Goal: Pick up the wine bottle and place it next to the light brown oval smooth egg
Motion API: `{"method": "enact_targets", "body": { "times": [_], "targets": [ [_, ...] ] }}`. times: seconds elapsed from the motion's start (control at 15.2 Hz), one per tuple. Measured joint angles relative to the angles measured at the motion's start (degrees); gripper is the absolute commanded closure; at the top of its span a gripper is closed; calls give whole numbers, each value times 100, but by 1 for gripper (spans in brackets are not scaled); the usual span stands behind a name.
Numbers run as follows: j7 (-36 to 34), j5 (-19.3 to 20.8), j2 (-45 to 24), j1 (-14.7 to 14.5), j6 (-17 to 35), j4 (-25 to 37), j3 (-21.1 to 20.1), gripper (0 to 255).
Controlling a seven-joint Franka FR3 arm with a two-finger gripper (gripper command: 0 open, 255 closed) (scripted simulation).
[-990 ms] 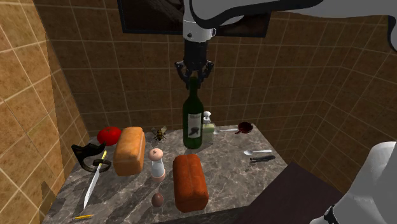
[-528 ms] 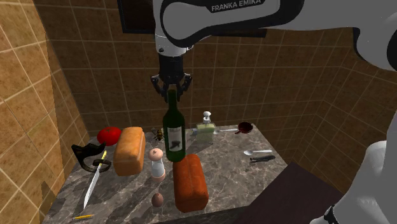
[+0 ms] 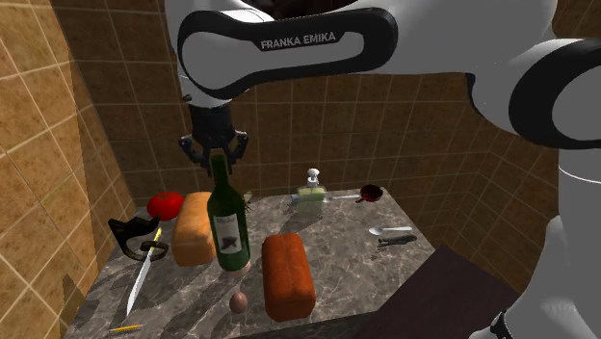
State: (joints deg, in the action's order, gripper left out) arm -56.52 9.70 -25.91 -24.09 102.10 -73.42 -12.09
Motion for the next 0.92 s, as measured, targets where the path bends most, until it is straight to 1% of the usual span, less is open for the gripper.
{"method": "enact_targets", "body": {
  "times": [0.2,0.33,0.92],
  "targets": [
    [-210,115,-533,-245,-85,589,-15,255],
    [-286,146,-659,-319,-51,673,-19,255],
    [-383,177,-672,-284,620,6,-7,255]
  ]
}}
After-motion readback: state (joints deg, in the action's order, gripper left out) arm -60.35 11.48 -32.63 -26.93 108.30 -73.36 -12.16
